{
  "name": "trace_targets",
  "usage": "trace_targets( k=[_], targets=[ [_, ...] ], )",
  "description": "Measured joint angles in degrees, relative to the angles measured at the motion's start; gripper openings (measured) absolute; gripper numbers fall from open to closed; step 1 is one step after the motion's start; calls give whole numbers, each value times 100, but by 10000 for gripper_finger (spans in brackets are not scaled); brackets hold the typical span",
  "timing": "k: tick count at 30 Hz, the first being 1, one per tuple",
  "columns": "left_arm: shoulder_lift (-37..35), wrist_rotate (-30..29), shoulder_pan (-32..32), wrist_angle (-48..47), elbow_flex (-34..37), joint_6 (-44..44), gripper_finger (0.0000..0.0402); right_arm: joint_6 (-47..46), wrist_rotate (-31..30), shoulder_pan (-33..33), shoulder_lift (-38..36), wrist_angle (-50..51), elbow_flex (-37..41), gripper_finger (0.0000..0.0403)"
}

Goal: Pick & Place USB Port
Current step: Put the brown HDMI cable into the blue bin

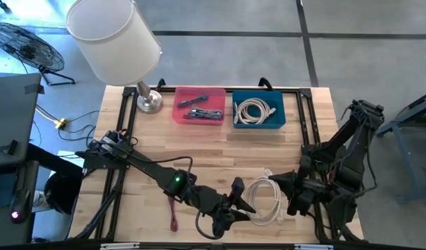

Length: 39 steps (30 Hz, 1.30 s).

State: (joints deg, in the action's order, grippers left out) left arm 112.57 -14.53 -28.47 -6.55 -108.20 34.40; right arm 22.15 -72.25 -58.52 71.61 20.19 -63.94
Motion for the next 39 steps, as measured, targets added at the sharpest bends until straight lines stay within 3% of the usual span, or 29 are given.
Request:
trace_targets(
  k=[11, 19, 31, 33, 35, 37, 39],
  targets=[
    [-84, 40, 72, 295, 0, 8, 115, -310, -92, -2, -4, 310, 0, 26],
    [-374, -103, 72, 255, -520, 169, 115, -286, -348, -139, -9, 395, 0, 24],
    [-433, 607, -47, 409, -643, 225, 115, -377, -385, -271, 0, 647, 13, 23],
    [-533, 400, -113, 354, -643, 515, 115, -352, -503, -270, 2, 687, 13, 23],
    [-641, -189, -140, 354, -643, 812, 115, -220, -810, -235, -16, 673, 13, 23],
    [-751, -1193, -195, 251, -643, 1098, 115, -45, -1150, -161, -121, 642, 13, 23],
    [-814, -2583, -199, 86, -643, 1370, 115, -15, -1572, -17, -305, 615, 13, 23]
  ],
)
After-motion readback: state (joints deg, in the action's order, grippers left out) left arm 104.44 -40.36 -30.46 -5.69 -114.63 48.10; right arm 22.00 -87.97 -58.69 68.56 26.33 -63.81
